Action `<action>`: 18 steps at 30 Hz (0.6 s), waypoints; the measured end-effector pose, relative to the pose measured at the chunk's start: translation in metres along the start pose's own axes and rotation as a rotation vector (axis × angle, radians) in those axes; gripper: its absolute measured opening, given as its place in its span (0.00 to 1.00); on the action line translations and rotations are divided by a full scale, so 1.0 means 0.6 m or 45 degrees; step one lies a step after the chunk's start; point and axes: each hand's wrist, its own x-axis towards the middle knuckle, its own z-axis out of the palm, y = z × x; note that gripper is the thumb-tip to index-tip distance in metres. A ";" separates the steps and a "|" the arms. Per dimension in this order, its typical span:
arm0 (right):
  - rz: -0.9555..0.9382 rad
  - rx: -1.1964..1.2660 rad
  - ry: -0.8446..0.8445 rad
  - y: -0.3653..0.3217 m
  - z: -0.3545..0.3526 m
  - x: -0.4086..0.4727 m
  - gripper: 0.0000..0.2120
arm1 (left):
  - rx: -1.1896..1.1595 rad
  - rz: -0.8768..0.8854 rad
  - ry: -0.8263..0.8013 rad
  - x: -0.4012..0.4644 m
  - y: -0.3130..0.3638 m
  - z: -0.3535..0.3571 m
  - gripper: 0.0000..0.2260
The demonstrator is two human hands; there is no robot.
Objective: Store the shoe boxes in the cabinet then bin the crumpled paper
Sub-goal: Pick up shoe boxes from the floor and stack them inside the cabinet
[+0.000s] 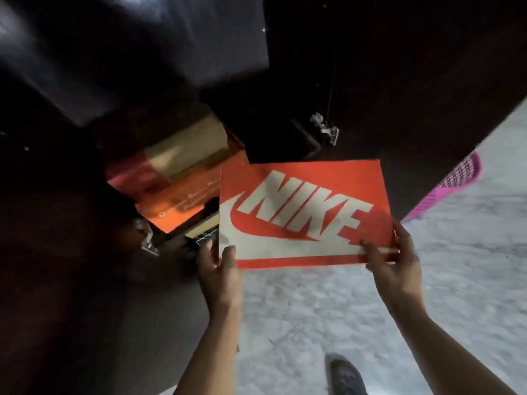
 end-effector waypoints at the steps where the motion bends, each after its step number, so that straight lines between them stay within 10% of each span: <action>1: -0.060 0.034 0.009 -0.042 0.018 0.015 0.28 | -0.088 0.091 0.020 0.019 0.036 -0.007 0.18; 18: -0.427 0.126 -0.646 -0.411 0.440 0.243 0.29 | -0.397 0.489 0.713 0.340 0.195 -0.066 0.28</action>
